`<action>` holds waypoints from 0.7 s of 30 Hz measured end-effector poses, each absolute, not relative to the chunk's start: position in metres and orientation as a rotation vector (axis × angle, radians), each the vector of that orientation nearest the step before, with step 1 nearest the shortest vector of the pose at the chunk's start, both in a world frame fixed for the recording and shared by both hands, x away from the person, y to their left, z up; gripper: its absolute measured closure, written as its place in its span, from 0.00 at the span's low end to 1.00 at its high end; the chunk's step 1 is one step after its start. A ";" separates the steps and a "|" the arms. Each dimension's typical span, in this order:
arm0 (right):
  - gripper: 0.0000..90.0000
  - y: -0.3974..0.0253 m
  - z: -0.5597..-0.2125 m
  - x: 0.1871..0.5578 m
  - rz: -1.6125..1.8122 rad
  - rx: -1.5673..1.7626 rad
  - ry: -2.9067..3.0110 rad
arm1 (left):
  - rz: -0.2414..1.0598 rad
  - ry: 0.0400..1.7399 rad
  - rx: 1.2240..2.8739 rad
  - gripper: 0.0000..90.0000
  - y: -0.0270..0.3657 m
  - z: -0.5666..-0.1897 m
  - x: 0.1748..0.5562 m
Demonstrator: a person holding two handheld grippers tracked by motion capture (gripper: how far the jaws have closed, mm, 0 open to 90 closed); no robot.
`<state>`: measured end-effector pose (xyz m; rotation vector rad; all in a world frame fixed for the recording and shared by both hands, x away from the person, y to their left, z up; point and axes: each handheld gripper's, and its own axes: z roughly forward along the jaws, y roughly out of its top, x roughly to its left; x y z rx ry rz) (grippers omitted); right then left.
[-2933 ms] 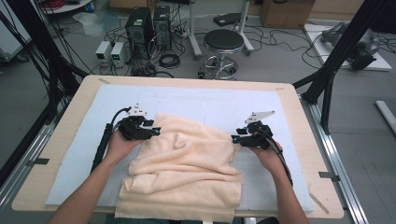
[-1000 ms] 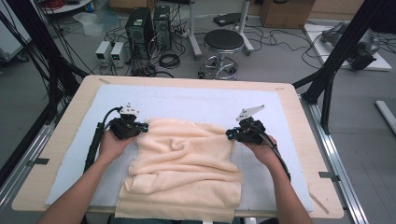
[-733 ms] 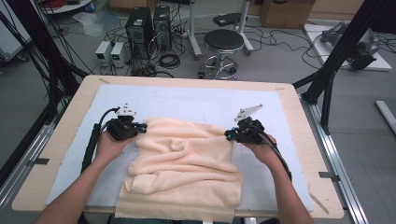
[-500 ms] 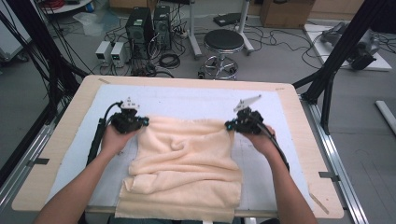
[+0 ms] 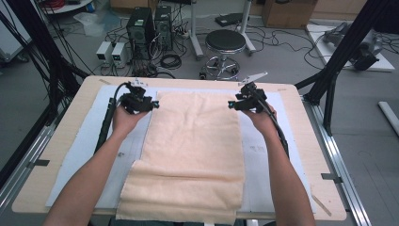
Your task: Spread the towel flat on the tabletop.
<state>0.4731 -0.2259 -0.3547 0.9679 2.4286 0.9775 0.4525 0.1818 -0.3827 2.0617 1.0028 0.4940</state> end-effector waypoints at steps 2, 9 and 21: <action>0.54 -0.226 -0.364 0.460 0.978 0.940 2.440 | 0.445 0.959 2.073 0.63 0.182 -0.393 0.440; 0.53 -0.237 -0.382 0.416 1.067 0.923 2.444 | 0.384 0.842 2.108 0.61 0.192 -0.414 0.396; 0.57 -0.225 -0.418 0.361 0.912 0.828 2.628 | 0.283 0.733 2.254 0.75 0.200 -0.435 0.351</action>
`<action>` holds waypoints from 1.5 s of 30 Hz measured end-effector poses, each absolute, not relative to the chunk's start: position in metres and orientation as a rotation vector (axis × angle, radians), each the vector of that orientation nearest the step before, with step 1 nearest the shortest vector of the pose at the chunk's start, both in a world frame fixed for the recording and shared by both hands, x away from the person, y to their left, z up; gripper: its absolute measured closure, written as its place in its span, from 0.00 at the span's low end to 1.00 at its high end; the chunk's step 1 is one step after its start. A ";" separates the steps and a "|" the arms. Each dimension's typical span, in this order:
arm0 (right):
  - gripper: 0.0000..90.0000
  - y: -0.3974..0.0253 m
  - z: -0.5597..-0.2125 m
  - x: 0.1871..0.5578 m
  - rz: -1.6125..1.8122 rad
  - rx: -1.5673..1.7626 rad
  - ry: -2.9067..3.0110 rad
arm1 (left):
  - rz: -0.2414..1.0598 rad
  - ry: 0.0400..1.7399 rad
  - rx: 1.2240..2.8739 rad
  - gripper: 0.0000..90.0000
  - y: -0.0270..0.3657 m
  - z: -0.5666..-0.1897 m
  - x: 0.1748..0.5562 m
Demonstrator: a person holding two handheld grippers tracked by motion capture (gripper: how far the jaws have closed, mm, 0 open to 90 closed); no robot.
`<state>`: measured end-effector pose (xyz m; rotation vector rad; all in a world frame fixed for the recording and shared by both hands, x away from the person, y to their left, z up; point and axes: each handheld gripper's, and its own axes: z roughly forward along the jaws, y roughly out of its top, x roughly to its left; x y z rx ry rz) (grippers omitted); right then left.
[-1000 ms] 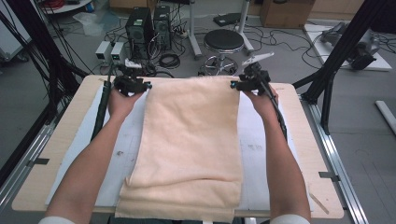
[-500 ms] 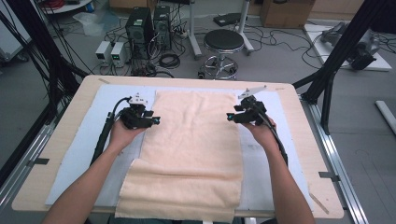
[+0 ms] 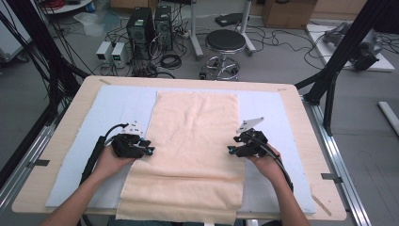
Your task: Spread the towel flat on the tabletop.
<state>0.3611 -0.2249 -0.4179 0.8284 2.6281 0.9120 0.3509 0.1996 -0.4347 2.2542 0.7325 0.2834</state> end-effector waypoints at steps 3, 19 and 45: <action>0.62 -0.224 -0.431 0.361 0.944 0.866 2.645 | 0.317 0.741 2.225 0.86 0.199 -0.437 0.348; 0.93 -0.221 -0.433 0.384 1.002 0.897 2.470 | 0.507 0.907 2.094 0.96 0.194 -0.433 0.378; 0.67 -0.223 -0.411 0.289 1.116 0.547 2.634 | 0.318 0.613 2.165 0.58 0.207 -0.414 0.289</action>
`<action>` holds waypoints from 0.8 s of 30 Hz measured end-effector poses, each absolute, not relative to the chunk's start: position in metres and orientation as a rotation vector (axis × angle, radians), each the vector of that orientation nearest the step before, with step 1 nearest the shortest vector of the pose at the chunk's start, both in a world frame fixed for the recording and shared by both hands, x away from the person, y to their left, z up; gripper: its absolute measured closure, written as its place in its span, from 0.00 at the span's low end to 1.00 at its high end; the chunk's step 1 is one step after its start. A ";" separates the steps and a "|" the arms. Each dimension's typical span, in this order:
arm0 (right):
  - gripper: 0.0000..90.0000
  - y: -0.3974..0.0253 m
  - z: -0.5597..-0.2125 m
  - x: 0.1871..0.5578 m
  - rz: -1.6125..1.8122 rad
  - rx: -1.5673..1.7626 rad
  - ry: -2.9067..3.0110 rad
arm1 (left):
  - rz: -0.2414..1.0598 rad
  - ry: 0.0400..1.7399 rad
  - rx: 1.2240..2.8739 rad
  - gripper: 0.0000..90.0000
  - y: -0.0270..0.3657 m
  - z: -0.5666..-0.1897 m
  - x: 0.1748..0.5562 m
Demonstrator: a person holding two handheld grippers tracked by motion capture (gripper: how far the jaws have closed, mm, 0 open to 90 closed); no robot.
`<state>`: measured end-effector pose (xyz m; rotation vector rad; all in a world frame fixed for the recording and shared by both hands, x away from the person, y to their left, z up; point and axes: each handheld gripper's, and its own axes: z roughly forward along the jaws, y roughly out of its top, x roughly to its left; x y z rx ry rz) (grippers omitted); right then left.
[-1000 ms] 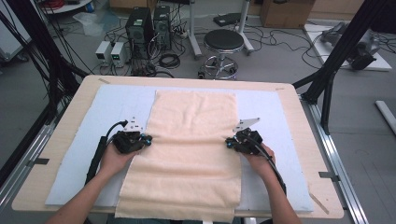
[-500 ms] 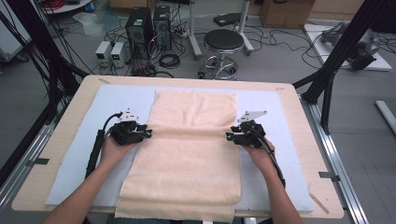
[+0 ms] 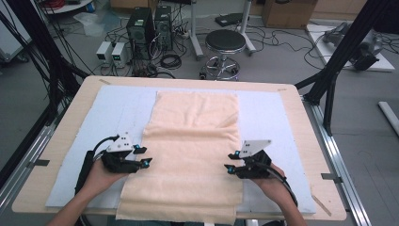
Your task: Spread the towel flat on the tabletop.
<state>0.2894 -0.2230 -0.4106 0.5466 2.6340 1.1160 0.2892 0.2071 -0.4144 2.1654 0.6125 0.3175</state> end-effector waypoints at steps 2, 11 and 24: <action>0.70 -0.222 -0.417 0.284 1.108 0.525 2.684 | 0.307 0.595 2.211 0.59 0.207 -0.421 0.286; 0.96 -0.219 -0.438 0.284 1.157 0.581 2.749 | 0.278 0.569 2.264 0.95 0.202 -0.435 0.284; 0.97 -0.221 -0.389 0.320 1.141 0.595 2.557 | 0.359 0.724 2.082 0.96 0.211 -0.407 0.321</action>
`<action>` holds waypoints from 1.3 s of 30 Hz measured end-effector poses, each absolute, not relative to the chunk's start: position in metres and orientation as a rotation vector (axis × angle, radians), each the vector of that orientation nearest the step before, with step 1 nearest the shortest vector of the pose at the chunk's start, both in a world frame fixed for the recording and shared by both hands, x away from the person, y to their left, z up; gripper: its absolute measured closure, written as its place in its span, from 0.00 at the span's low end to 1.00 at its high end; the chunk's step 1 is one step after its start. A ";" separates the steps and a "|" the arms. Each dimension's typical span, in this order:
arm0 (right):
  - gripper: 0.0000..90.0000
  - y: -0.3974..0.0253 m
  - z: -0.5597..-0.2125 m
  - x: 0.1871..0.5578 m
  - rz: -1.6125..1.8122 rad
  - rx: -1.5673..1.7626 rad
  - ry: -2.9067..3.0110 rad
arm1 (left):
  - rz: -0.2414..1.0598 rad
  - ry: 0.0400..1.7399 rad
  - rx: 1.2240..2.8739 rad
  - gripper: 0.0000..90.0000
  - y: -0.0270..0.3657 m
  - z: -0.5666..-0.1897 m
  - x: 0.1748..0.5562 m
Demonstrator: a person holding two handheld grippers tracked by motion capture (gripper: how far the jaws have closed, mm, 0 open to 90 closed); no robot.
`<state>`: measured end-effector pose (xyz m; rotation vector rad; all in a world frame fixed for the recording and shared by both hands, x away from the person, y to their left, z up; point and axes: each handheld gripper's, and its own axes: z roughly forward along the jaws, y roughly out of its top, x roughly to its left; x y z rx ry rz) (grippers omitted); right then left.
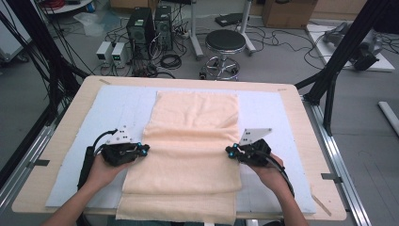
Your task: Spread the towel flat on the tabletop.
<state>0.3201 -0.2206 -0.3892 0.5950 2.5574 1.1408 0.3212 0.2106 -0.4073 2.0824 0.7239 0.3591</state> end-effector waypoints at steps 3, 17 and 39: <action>0.97 -0.217 -0.390 0.341 1.113 0.658 2.512 | 0.411 0.781 2.042 0.96 0.206 -0.409 0.339; 0.76 -0.224 -0.392 0.358 1.146 0.738 2.466 | 0.468 0.818 2.022 0.72 0.206 -0.408 0.350; 0.90 -0.204 -0.437 0.295 1.128 0.578 2.751 | 0.161 0.602 2.217 0.90 0.208 -0.439 0.289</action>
